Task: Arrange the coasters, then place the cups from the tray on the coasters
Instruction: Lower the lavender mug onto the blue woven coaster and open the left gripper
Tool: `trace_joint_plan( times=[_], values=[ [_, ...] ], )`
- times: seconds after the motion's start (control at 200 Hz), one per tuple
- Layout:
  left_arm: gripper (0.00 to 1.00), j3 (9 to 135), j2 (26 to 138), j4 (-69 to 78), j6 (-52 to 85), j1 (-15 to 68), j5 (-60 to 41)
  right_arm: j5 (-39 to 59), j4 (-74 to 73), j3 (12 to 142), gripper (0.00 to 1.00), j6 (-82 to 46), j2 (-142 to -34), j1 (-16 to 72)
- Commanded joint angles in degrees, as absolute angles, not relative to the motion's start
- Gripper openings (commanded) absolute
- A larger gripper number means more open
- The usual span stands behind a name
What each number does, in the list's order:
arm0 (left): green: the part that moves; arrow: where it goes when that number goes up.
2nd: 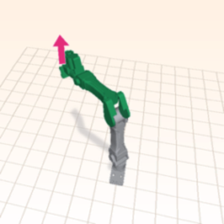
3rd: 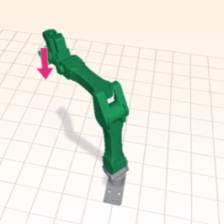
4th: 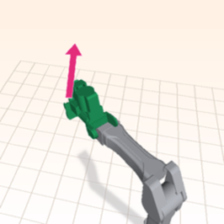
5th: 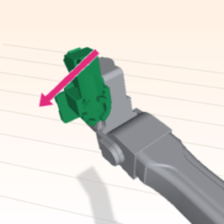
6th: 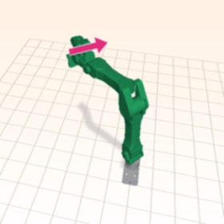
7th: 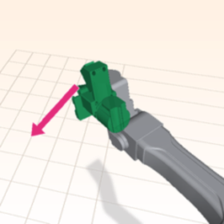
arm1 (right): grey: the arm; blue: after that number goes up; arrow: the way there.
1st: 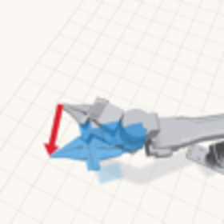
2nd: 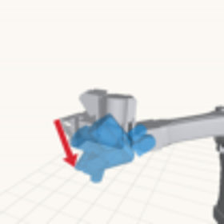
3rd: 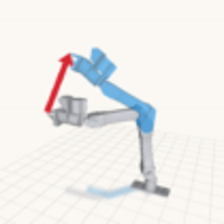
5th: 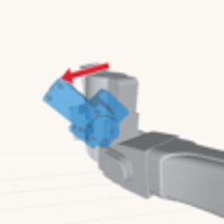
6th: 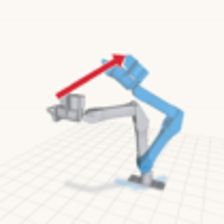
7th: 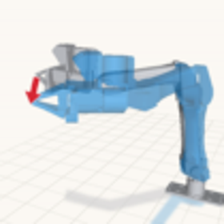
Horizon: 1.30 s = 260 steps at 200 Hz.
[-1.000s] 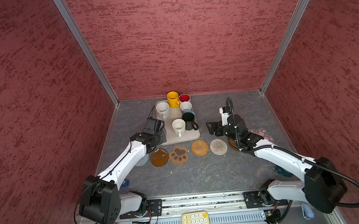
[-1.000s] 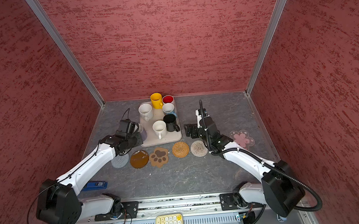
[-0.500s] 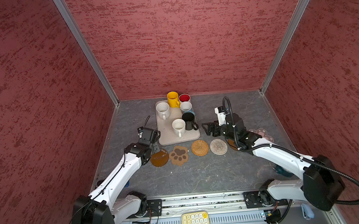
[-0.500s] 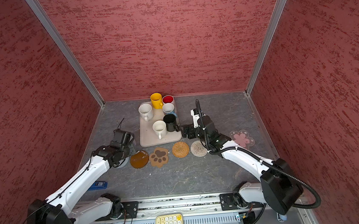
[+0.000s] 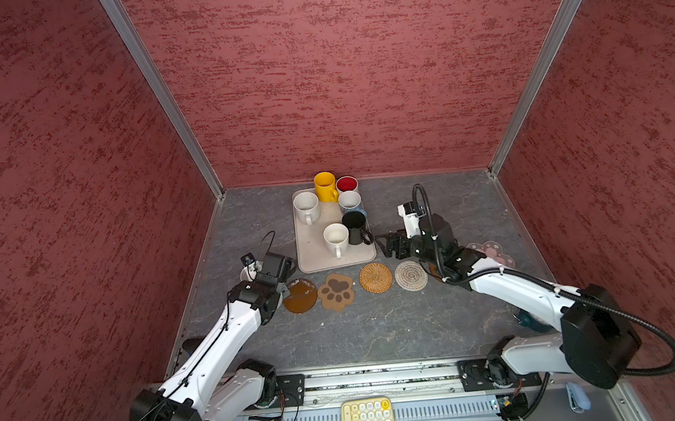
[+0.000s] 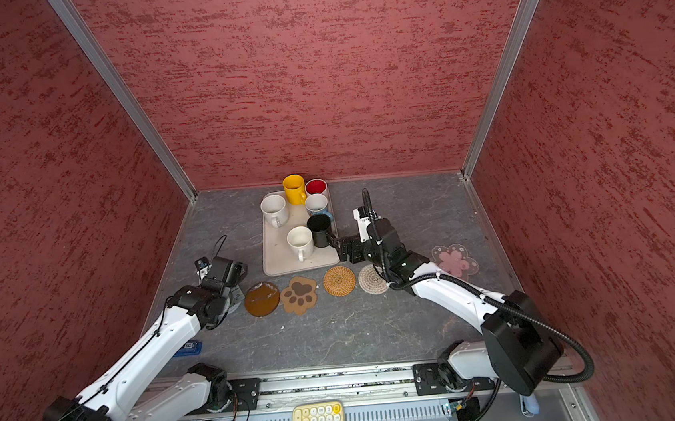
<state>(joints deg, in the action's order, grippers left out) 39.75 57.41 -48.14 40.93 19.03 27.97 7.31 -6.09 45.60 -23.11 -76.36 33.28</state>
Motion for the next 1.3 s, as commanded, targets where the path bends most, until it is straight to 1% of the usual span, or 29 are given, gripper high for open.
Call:
trace_joint_plan(
  times=[0.0, 0.105, 0.451, 0.832, 1.097, 1.297],
  values=[
    [0.00, 39.58, 55.22, -47.22, 43.07, 17.09, 32.14, 8.39, -8.37, 47.47, 0.93, -22.67, -76.99, 33.57],
    [0.00, 38.99, 55.04, -46.34, 42.72, 15.81, 30.60, 8.23, -8.53, 47.13, 0.93, -22.69, -76.99, 33.66],
    [0.00, 36.15, 56.07, -42.57, 43.57, 15.21, 27.72, 7.29, -8.27, 46.19, 0.93, -22.41, -76.01, 33.66],
    [0.00, 37.97, 56.61, -41.06, 42.21, 14.74, 26.74, 7.03, -7.82, 46.26, 0.93, -21.97, -76.28, 33.66],
    [0.00, 35.67, 57.66, -37.15, 42.10, 13.27, 22.79, 6.86, -7.60, 46.43, 0.93, -21.62, -76.53, 33.66],
    [0.00, 35.69, 57.17, -36.93, 41.90, 13.18, 22.43, 6.86, -7.56, 46.34, 0.93, -21.62, -76.87, 33.62]
  ],
)
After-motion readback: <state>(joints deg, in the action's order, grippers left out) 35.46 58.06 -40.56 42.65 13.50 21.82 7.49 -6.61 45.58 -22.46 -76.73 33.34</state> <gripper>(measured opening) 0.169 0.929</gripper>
